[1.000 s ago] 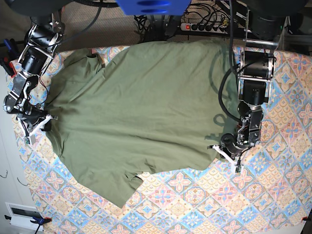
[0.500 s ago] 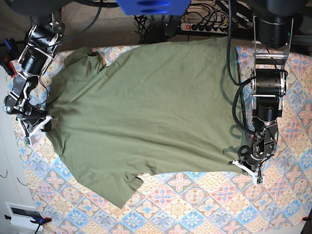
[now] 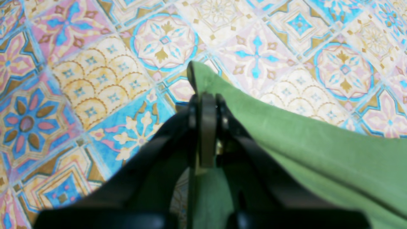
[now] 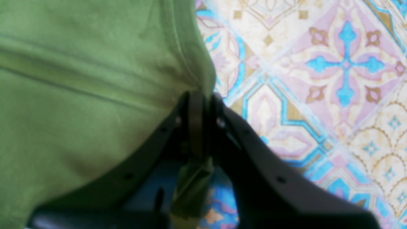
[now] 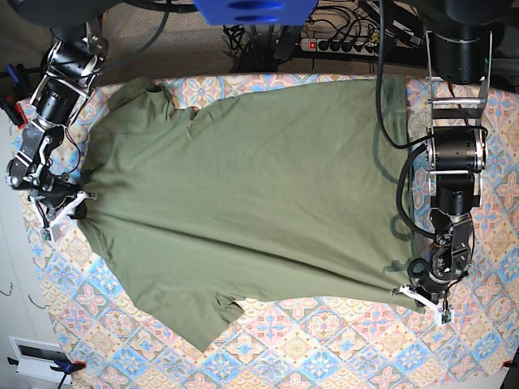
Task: Layout the t-shirt on the table in an organized manner, then fold the t-shirt properly
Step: 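Drag the shirt edge with the left gripper to straighten the side, then release the shirt and raise both grippers toward the shirt's collar end, then grasp the shirt's collar-end corners with both grippers, then pull the grasped corners away from the shirt body to tighten it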
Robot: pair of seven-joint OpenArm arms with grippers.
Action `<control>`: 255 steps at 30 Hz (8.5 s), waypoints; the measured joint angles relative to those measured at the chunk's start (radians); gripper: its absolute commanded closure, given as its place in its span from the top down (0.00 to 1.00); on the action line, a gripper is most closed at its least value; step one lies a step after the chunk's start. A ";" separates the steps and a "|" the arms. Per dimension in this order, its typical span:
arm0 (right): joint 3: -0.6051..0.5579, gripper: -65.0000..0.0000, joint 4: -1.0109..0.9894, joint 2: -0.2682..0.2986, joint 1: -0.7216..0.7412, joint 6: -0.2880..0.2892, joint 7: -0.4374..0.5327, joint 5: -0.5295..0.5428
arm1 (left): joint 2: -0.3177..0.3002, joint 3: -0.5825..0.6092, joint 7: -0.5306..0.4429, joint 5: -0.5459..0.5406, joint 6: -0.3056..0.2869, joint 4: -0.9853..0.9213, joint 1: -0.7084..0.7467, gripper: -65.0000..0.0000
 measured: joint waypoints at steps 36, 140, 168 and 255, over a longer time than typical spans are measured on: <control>0.075 0.37 0.609 -0.010 -0.486 0.003 -0.179 0.168 | -0.057 -0.473 0.503 -0.222 0.146 1.472 1.108 0.39; 0.141 0.61 0.716 -0.014 -0.651 0.003 -0.314 0.210 | 0.233 -0.583 0.558 -0.709 0.025 1.374 1.524 0.00; 0.030 0.60 0.540 -0.069 -0.604 -0.001 -0.286 0.402 | 0.224 -0.583 0.561 -0.706 0.024 1.374 1.524 0.00; 0.128 0.06 0.587 -0.146 -0.612 0.000 -0.515 0.655 | 0.144 -0.646 0.592 -0.703 0.024 1.447 1.537 0.00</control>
